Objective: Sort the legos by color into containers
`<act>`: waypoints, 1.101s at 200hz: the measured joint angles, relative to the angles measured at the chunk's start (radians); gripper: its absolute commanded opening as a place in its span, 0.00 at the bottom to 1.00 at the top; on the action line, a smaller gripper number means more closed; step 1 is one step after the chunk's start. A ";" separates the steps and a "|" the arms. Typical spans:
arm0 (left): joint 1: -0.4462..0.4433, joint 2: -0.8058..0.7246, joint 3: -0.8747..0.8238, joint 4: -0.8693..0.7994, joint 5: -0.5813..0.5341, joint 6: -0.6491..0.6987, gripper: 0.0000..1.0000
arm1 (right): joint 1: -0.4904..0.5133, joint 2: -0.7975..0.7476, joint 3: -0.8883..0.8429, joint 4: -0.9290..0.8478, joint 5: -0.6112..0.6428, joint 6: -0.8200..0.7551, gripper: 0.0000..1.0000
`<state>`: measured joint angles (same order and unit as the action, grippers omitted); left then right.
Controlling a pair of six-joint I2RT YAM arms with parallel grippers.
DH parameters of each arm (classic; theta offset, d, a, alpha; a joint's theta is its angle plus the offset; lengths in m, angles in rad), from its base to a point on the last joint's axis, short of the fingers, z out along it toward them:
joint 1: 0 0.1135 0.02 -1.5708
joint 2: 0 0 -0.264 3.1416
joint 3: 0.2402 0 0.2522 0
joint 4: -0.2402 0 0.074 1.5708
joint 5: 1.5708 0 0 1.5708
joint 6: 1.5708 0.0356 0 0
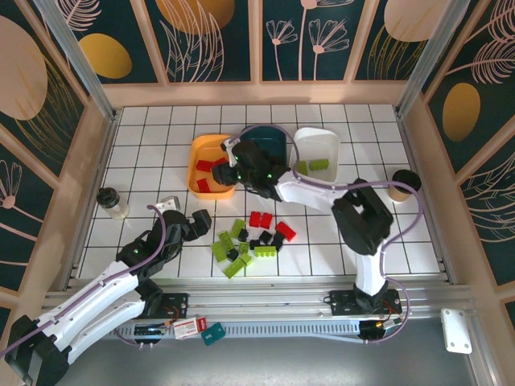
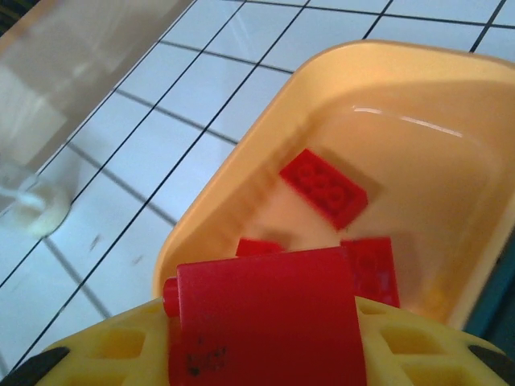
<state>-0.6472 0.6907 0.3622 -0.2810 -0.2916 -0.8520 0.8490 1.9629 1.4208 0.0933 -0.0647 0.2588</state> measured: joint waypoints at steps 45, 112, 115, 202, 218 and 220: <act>0.000 0.050 0.000 0.009 0.064 0.014 0.90 | -0.023 0.159 0.163 -0.072 -0.020 -0.016 0.70; -0.062 0.290 0.050 0.075 0.180 0.080 0.76 | -0.039 -0.064 -0.130 -0.008 -0.007 0.017 0.71; -0.067 0.301 0.056 0.077 0.183 0.087 0.75 | -0.040 -0.082 -0.153 -0.004 -0.008 0.019 0.71; -0.189 0.734 0.337 0.208 0.229 0.235 0.75 | -0.148 -0.591 -0.672 0.060 0.108 0.114 0.72; -0.190 0.803 0.368 0.224 0.237 0.255 0.74 | -0.166 -0.666 -0.719 0.057 0.127 0.121 0.72; -0.190 0.809 0.370 0.224 0.239 0.257 0.74 | -0.168 -0.674 -0.724 0.057 0.129 0.122 0.72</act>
<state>-0.8371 1.4994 0.7326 -0.0566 -0.0525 -0.5949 0.6807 1.2884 0.6964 0.1501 0.0643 0.3809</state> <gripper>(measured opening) 0.747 0.716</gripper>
